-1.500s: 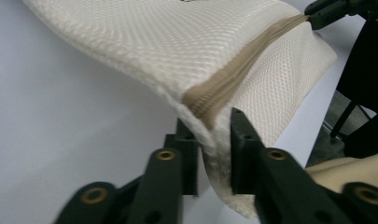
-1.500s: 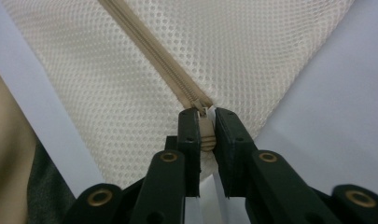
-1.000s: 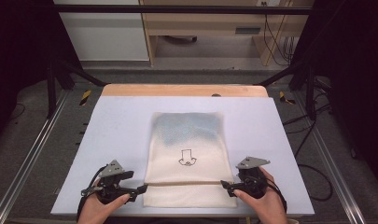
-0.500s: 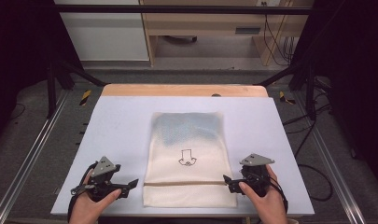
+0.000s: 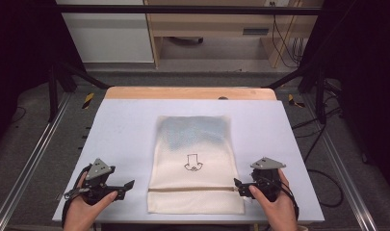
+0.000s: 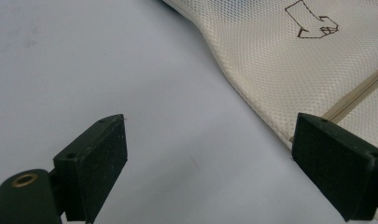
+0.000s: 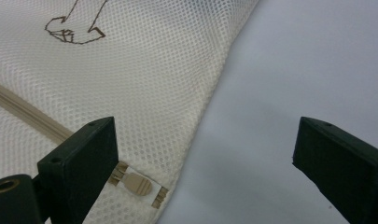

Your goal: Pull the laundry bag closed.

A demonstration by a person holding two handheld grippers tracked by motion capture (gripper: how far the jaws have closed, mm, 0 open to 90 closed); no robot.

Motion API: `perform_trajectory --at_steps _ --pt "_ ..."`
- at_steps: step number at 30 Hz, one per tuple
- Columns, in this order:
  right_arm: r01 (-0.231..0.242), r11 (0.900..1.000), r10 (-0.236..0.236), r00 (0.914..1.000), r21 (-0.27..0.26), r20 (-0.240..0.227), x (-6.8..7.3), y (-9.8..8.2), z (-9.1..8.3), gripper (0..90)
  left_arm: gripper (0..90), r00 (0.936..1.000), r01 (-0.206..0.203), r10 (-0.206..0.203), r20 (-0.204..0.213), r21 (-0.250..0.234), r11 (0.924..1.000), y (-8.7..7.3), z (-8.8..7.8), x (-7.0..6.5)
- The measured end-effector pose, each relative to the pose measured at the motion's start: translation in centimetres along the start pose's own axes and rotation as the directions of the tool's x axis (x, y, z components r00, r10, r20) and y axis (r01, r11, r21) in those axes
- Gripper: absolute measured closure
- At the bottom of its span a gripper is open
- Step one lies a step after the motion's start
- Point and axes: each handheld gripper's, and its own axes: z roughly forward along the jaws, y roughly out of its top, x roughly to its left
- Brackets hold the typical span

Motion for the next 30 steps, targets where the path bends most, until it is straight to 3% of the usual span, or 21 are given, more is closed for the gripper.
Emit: perform_trajectory --at_steps 15,22,30 --pt "-0.087 0.996 0.088 0.9931 -0.018 0.077 -1.8 -0.2 -0.1 6.2 8.2 0.9969 0.057 -0.058 -0.054 -0.026 0.9981 -0.5 -0.9 3.0" --pt "-0.143 0.99 0.142 0.9836 -0.005 0.11 -3.1 -0.4 0.2 6.0 6.6 0.9945 0.065 -0.067 -0.08 -0.028 0.9975 -0.7 -1.1 4.1" --pt "-0.188 0.982 0.184 0.9695 0.01 0.162 -5.1 0.8 1.5 6.6 6.0 0.9914 0.078 -0.08 -0.103 -0.021 0.9967 -0.5 0.6 6.2"
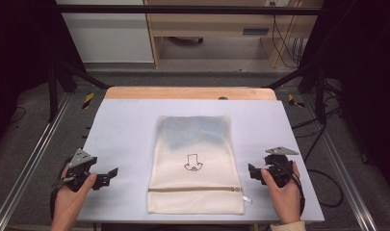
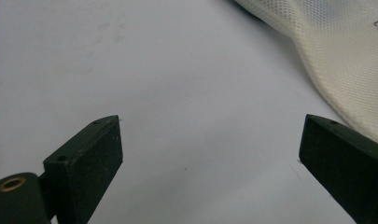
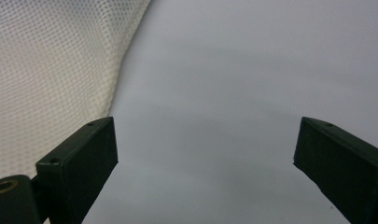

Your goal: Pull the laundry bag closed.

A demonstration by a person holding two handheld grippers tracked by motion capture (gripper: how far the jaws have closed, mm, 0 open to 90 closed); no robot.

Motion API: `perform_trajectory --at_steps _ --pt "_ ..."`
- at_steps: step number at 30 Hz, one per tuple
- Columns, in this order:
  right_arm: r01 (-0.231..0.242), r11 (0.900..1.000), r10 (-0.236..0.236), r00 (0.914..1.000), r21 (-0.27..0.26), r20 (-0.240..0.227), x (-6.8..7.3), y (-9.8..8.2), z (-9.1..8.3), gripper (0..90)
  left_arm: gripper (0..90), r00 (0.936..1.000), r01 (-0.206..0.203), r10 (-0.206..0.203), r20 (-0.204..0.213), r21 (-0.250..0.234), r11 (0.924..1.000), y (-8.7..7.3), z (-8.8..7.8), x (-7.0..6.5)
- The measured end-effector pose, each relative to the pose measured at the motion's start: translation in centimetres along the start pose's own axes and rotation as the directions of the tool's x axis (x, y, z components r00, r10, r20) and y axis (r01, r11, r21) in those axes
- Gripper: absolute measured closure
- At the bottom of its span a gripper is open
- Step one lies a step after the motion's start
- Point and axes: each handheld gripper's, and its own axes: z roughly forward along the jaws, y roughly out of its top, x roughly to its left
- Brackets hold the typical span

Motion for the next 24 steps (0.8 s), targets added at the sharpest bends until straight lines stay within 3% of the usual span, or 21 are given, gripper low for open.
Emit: perform_trajectory --at_steps 4,9,15,19,22,24 --pt "0.007 1.0 -0.007 1.0 0.004 0.004 -0.5 0.5 0.8 6.7 5.9 0.9986 -0.033 0.033 -0.04 0.017 0.9993 0.2 1.1 1.0" --pt "0.003 1.0 -0.003 1.0 0.007 0.004 -0.9 1.1 1.6 6.7 5.8 0.9972 -0.036 0.037 -0.065 0.026 0.999 0.5 2.2 2.0" --pt "-0.032 0.999 0.032 0.9994 -0.003 0.011 -1.5 2.2 2.4 6.6 5.8 0.9958 -0.029 0.031 -0.086 0.028 0.9992 0.9 3.6 2.2" --pt "-0.051 0.999 0.051 0.9986 -0.005 0.013 -1.9 2.7 3.2 7.4 5.8 0.9942 -0.049 0.052 -0.094 0.037 0.9981 1.0 4.4 2.2" --pt "-0.041 0.999 0.041 0.9989 -0.017 0.02 -2.0 3.0 3.8 8.8 5.6 0.9934 -0.064 0.067 -0.093 0.036 0.9973 1.1 5.0 2.1" --pt "-0.024 0.999 0.025 0.9992 -0.023 0.031 -2.1 3.1 4.2 9.3 5.3 0.9892 -0.091 0.095 -0.111 0.047 0.9948 1.1 5.3 2.0"
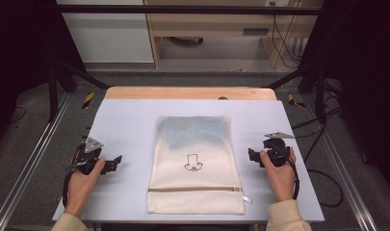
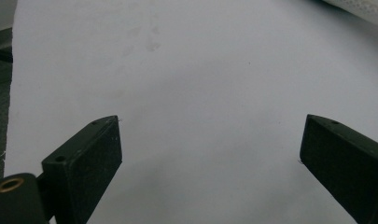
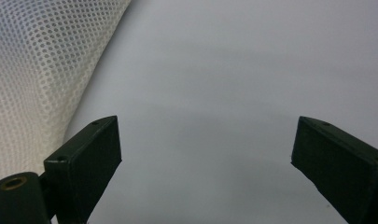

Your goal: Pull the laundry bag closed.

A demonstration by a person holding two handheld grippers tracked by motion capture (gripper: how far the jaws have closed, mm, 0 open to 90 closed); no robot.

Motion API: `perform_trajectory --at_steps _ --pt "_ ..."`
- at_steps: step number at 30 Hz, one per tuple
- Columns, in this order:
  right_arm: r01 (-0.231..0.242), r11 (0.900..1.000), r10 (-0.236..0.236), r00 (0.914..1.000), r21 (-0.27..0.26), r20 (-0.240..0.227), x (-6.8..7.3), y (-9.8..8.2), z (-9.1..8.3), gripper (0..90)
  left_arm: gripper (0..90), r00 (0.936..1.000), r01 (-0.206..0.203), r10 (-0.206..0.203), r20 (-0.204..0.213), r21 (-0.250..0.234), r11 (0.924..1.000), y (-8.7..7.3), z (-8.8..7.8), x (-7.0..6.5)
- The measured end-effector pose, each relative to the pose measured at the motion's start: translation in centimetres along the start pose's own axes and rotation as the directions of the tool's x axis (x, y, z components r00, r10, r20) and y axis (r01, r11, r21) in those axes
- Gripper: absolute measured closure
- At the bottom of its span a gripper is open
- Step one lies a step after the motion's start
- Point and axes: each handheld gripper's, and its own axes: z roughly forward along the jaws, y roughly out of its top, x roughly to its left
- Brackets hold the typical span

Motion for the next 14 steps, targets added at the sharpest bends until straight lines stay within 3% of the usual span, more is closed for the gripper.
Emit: perform_trajectory --at_steps 5,7,10,14 --pt "0.064 0.997 -0.063 0.9978 -0.039 0.022 0.0 -0.2 0.5 11.0 5.0 0.9998 -0.002 0.001 0.02 0.001 1.0 0.0 0.0 -0.2" --pt "0.073 0.996 -0.073 0.9973 -0.051 0.01 0.2 -0.6 0.4 10.8 4.7 0.9996 -0.003 0.003 0.029 0.009 1.0 -0.1 0.2 -0.3" --pt "0.111 0.988 -0.109 0.9937 -0.106 0.03 0.5 -1.3 0.3 12.0 4.7 0.9991 0.002 -0.002 0.043 0.004 1.0 -0.1 0.0 -0.3" --pt "0.087 0.988 -0.086 0.9962 -0.13 0.015 0.6 -1.6 0.0 10.8 4.4 0.9971 0.025 -0.025 0.073 0.002 0.9997 -0.2 0.1 -0.5"
